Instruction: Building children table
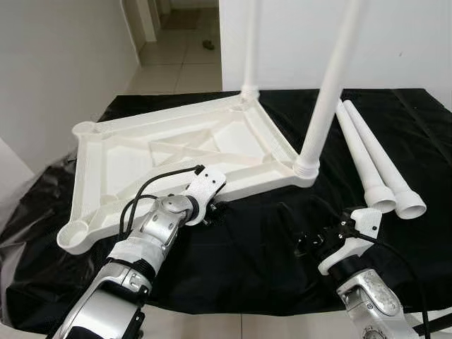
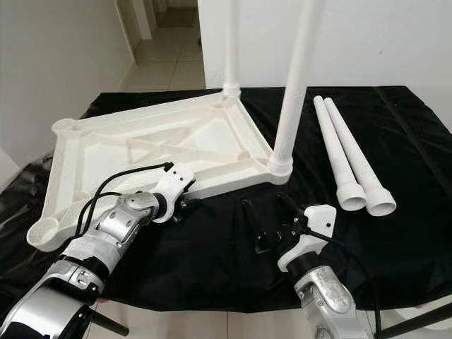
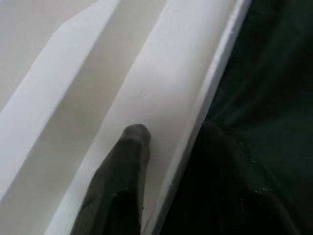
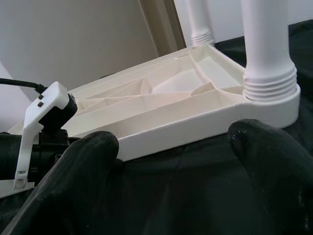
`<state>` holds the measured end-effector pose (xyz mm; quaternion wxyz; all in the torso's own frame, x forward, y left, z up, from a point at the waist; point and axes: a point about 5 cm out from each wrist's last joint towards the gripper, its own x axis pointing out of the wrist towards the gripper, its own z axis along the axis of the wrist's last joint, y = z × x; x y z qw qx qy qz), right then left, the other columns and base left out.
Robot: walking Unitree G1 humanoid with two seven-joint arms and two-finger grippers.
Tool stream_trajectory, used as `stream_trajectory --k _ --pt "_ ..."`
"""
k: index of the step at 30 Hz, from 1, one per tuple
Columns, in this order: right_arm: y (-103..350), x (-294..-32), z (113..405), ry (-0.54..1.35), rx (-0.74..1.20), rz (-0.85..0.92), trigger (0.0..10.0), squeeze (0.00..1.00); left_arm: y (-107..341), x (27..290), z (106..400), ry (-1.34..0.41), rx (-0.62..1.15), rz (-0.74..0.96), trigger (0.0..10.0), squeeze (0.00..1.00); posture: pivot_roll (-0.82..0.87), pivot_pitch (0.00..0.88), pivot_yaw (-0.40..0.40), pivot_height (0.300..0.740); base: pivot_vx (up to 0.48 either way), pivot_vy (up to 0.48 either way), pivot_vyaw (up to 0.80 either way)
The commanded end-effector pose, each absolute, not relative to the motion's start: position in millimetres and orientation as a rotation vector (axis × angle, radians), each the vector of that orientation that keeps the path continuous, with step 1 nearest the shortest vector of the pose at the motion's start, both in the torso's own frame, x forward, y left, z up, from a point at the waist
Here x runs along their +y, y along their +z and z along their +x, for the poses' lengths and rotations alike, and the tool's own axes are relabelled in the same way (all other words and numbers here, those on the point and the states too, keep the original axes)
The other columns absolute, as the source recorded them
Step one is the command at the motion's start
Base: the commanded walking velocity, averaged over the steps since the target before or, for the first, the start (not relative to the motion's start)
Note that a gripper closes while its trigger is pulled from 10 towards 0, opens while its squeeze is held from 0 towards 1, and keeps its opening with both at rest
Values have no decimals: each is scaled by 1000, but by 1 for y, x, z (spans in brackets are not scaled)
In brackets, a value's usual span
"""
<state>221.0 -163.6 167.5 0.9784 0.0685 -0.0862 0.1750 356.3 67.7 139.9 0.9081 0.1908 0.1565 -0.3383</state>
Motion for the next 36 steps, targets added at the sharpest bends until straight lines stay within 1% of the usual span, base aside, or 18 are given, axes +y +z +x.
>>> stream_trajectory --k 1,5,10,14,18,19,20,23,24,26,28,29,30,31,34,36 --pt "169 -159 221 367 -173 143 10000 0 145 82 363 -562 314 375 0 0 -95 90 89 740 0 0 0" --pt "169 -156 223 369 -172 146 10000 0 151 80 364 -523 294 335 0 0 -89 93 78 740 0 0 0" --pt "170 -152 226 375 -172 152 10000 0 158 70 360 -473 259 244 0 0 -70 100 54 740 0 0 0" --pt "170 -151 227 374 -171 154 10000 0 159 68 360 -463 252 226 0 0 -70 100 54 740 0 0 0" --pt "172 -146 233 375 -180 164 10000 0 163 48 357 -440 220 174 0 0 -59 109 38 740 0 0 0" --pt "172 -143 234 379 -181 168 10000 0 165 39 355 -463 208 169 3098 0 -60 111 39 740 0 0 0" --pt "172 -142 234 382 -182 169 10000 0 167 33 353 -489 193 174 6627 0 -60 113 40 740 0 0 0" --pt "172 -141 234 385 -183 169 10000 0 168 28 350 -515 181 183 6627 0 -60 113 40 740 0 0 0" --pt "172 -142 234 382 -182 167 10000 0 169 26 349 -528 182 190 10000 0 -61 113 42 740 0 0 0" --pt "172 -142 234 382 -182 167 10000 0 169 26 349 -528 182 190 10000 0 -61 113 42 740 0 0 0" --pt "171 -144 234 374 -179 162 10000 0 173 21 344 -596 144 205 10000 0 -57 116 47 740 0 0 0" --pt "171 -144 234 374 -179 162 10000 0 173 21 344 -596 144 205 10000 0 -57 116 47 740 0 0 0" --pt "171 -144 234 372 -178 161 10000 0 177 19 341 -641 119 203 10000 671 -56 116 48 740 0 0 0" --pt "171 -144 234 370 -178 160 10000 0 181 18 338 -682 97 183 10000 1000 -55 116 48 740 0 0 0" --pt "171 -144 235 368 -178 159 10000 0 187 17 334 -737 56 166 10000 1000 -55 116 48 740 0 0 0" --pt "170 -143 236 364 -176 158 10000 0 198 17 325 -791 -27 170 10000 1000 -51 114 49 740 0 0 0"
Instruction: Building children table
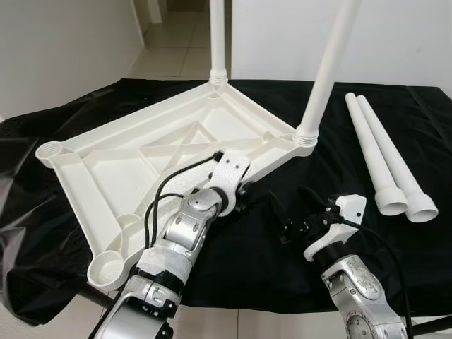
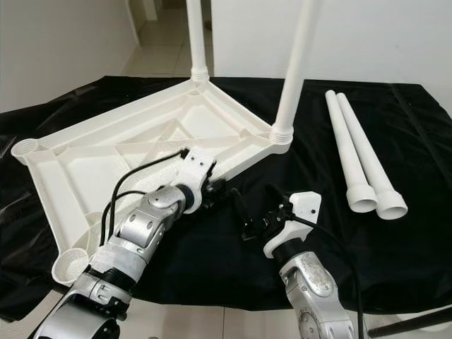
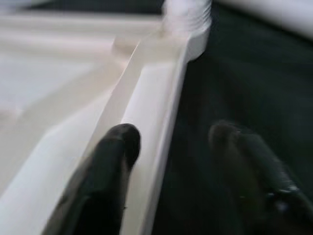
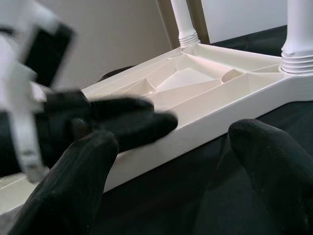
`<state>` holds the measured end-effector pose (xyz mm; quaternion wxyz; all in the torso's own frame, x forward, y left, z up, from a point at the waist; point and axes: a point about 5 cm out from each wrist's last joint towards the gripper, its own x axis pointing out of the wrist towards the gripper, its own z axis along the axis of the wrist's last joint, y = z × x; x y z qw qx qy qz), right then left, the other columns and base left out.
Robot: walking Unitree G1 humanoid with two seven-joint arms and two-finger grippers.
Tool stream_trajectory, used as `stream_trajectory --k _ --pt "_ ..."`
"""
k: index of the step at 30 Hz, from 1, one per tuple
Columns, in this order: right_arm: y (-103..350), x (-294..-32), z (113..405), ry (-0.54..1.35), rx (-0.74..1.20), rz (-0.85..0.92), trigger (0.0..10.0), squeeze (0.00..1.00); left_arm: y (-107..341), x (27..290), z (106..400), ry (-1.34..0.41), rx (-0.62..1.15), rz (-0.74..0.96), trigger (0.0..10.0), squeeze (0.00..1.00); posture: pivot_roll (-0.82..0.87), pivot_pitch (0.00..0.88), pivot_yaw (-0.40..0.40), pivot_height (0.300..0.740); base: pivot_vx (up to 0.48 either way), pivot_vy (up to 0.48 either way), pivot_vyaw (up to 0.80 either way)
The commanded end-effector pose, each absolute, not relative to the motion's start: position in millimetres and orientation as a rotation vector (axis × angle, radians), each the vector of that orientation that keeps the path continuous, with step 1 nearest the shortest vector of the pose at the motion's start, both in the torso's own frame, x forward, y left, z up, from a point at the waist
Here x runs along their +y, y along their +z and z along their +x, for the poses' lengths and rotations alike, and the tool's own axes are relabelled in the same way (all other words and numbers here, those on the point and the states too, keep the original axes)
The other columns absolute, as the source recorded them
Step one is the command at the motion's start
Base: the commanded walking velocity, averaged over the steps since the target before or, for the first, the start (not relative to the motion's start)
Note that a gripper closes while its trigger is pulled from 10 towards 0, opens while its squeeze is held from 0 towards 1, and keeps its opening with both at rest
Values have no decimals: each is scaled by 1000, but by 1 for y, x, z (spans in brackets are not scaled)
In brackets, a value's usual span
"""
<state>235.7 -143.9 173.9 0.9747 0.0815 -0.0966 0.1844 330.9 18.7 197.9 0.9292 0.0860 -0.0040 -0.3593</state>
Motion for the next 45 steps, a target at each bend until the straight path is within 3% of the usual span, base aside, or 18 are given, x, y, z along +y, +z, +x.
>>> stream_trajectory --k 1,3,4,5,11,13,20,26,30,45 --pt "170 -143 236 364 -176 158 10000 0 198 17 325 -791 -27 170 10000 1000 -51 114 49 740 0 0 0" --pt "169 -143 237 362 -175 159 10000 0 202 17 320 -818 -64 174 10000 1000 -48 113 49 740 0 0 0" --pt "168 -143 237 362 -174 159 10000 0 205 18 316 -840 -90 179 10000 612 -48 112 48 740 0 0 0" --pt "167 -142 238 360 -173 159 10000 0 208 20 311 -859 -113 184 10000 0 -43 111 46 740 0 0 0" --pt "165 -142 241 342 -165 162 10000 0 214 38 307 -820 -153 261 10000 0 -35 108 42 740 0 0 0" --pt "165 -142 244 324 -160 158 10000 0 214 51 309 -754 -174 392 10000 0 -34 107 42 740 0 0 0" --pt "166 -140 251 273 -150 163 10000 0 205 77 305 -663 -117 464 10000 0 -27 97 39 740 0 0 0" --pt "166 -139 254 256 -153 168 10000 0 198 87 303 -645 -73 459 10000 0 -25 93 38 740 0 0 0" --pt "168 -137 260 235 -165 169 10000 0 180 117 301 -641 0 462 10000 0 -26 82 48 740 0 0 0" --pt "168 -135 270 199 -144 128 10000 0 187 172 317 -527 58 524 10000 0 -21 91 49 740 0 0 0"
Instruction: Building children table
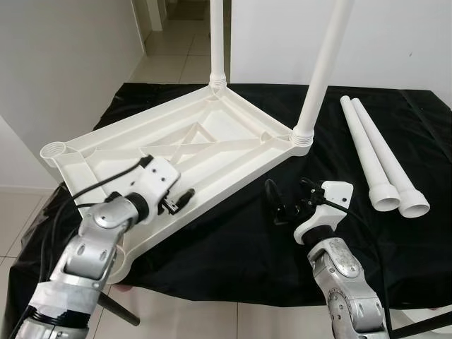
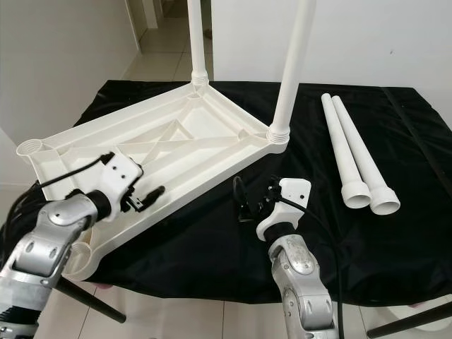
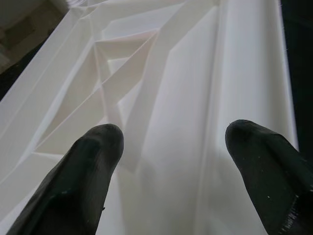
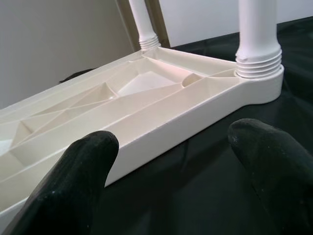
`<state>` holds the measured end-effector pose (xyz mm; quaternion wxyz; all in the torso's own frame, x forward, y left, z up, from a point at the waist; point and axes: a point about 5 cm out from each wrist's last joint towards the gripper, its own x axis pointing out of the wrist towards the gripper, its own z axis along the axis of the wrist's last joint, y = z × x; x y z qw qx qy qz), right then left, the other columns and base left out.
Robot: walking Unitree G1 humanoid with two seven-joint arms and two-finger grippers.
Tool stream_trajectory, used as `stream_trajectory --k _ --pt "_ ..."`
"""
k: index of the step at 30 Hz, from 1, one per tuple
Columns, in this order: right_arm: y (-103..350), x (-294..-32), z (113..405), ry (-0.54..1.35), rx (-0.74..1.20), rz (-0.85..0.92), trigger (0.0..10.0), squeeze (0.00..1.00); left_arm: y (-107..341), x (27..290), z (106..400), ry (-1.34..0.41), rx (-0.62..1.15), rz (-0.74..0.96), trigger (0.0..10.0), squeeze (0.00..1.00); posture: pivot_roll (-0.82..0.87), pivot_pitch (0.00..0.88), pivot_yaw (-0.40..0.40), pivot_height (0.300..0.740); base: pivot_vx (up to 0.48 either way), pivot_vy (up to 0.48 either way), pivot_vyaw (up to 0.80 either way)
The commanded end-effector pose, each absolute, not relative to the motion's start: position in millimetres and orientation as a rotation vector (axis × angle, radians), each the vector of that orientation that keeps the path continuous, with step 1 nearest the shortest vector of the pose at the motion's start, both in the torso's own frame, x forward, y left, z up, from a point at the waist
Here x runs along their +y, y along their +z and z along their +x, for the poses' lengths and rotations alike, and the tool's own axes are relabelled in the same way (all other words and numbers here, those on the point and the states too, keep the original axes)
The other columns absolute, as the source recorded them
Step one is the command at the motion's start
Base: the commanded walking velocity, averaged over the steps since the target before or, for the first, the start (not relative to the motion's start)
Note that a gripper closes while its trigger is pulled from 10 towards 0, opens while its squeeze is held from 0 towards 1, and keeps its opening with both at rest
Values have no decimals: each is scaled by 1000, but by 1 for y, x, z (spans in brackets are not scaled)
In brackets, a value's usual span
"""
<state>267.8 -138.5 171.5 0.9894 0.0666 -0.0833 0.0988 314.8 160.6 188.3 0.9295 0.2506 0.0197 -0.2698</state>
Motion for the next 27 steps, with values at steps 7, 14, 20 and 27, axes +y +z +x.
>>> stream_trajectory --k 7,14,20,27 --pt "168 -123 276 226 -109 120 10000 0 185 196 326 -441 94 592 10000 0 -15 104 42 740 0 0 0" --pt "173 -117 279 245 -122 117 10000 0 179 216 335 -347 147 699 10000 0 -19 114 36 740 0 0 0" --pt "176 -119 280 240 -127 111 10000 0 169 208 332 -418 169 793 10000 0 -24 115 35 740 0 0 0" --pt "173 -117 282 216 -97 119 10000 0 157 186 325 -549 172 814 10000 0 -26 119 42 740 0 0 0"
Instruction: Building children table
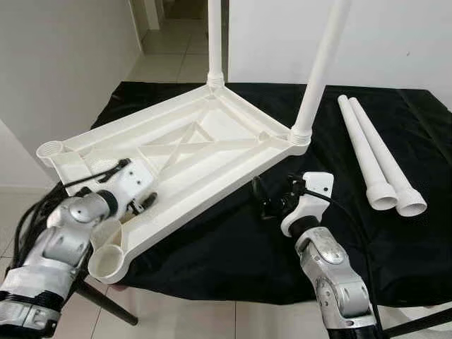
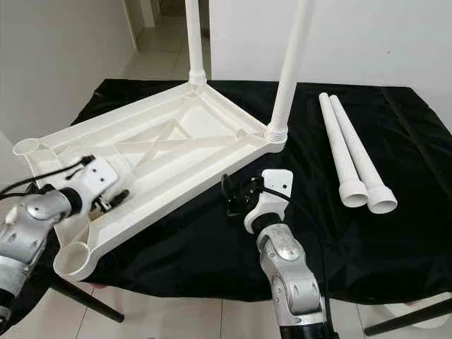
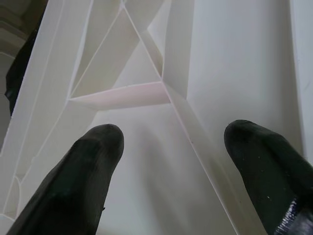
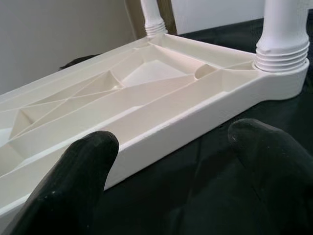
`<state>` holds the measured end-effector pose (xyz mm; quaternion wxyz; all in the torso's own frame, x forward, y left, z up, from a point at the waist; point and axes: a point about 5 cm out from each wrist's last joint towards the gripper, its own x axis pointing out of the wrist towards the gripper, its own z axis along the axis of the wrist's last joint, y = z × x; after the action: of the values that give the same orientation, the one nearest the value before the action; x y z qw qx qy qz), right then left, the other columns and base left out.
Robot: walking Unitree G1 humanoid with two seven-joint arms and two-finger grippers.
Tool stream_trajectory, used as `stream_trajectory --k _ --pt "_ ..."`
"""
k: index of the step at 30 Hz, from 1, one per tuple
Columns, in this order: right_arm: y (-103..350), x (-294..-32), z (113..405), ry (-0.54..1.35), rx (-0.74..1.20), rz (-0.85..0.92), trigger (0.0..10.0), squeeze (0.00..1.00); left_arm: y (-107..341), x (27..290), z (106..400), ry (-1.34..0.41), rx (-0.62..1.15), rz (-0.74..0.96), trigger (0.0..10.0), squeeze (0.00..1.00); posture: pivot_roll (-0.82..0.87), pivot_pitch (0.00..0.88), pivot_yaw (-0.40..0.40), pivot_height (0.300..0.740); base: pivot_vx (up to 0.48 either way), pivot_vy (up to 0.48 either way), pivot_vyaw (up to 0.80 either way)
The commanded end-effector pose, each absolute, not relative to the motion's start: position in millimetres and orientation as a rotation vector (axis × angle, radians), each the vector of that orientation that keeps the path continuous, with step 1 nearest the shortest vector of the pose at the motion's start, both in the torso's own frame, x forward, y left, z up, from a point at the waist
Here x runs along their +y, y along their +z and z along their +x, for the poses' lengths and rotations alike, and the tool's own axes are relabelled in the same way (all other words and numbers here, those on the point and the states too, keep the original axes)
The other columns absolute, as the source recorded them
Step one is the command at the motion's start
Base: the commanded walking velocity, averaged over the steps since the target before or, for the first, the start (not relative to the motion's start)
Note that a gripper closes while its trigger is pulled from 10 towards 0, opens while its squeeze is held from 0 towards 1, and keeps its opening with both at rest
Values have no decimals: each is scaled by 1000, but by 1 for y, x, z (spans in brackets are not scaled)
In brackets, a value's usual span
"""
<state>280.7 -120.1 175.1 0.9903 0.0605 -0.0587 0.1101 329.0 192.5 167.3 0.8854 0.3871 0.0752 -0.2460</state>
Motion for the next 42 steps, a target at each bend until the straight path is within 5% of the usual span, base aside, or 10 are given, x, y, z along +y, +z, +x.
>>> stream_trajectory --k 1,21,42 --pt "172 -116 284 207 -89 116 10000 0 157 183 324 -567 169 810 10000 0 -26 119 42 740 0 0 0" --pt "139 -123 338 -79 108 166 10000 0 152 131 310 -799 111 799 10000 0 8 142 54 740 0 0 0" --pt "146 -111 377 -33 113 134 10000 0 155 71 294 -943 35 712 10000 0 18 156 66 740 0 0 0"
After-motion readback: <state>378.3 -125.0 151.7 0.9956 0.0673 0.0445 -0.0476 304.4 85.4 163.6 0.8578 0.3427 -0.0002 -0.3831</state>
